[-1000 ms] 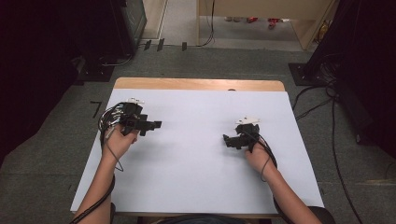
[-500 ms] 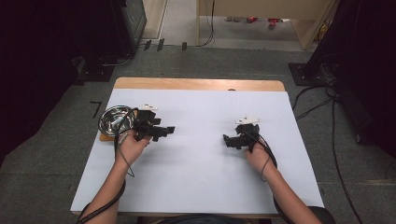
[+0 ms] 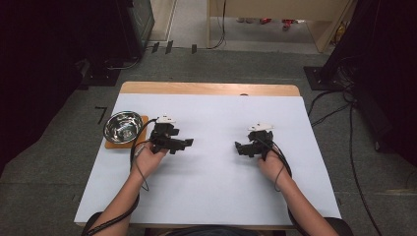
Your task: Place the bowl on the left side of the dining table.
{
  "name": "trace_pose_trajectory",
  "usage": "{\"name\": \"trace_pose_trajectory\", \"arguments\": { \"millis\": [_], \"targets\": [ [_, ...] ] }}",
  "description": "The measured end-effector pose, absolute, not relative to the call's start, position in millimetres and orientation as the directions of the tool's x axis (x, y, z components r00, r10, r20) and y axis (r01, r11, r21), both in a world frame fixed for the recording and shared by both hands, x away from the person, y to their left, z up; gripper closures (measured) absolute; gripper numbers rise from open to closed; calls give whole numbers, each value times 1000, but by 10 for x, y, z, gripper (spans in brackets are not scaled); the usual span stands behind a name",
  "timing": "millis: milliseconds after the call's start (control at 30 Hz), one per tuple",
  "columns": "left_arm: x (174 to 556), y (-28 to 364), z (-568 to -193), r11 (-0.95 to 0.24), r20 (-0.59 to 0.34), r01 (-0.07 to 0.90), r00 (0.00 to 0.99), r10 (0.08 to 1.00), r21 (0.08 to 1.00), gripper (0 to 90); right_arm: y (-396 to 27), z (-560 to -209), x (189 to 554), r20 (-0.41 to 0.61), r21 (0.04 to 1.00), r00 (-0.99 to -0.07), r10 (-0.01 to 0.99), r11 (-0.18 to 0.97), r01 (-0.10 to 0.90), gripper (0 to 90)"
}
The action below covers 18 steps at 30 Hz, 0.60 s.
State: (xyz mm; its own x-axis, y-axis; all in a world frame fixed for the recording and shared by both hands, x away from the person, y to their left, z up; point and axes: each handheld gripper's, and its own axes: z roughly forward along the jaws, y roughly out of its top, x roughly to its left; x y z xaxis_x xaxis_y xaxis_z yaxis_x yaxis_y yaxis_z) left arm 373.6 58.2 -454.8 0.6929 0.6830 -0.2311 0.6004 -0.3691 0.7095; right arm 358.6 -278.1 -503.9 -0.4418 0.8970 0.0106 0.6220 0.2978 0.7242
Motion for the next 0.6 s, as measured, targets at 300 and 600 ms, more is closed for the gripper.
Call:
{"name": "trace_pose_trajectory", "arguments": {
  "millis": [300, 600],
  "targets": [
    [3696, 417, -4621, -406, -214, 576, 724, 655, 709, 217, -2782, -5039, 3588, 12, 723, -442, 897, 298, 623, 53],
    [3640, 235, -4695, -457, -199, 553, 761, 618, 696, 215, -2782, -5039, 3587, 11, 723, -442, 897, 299, 622, 53]
  ]
}}
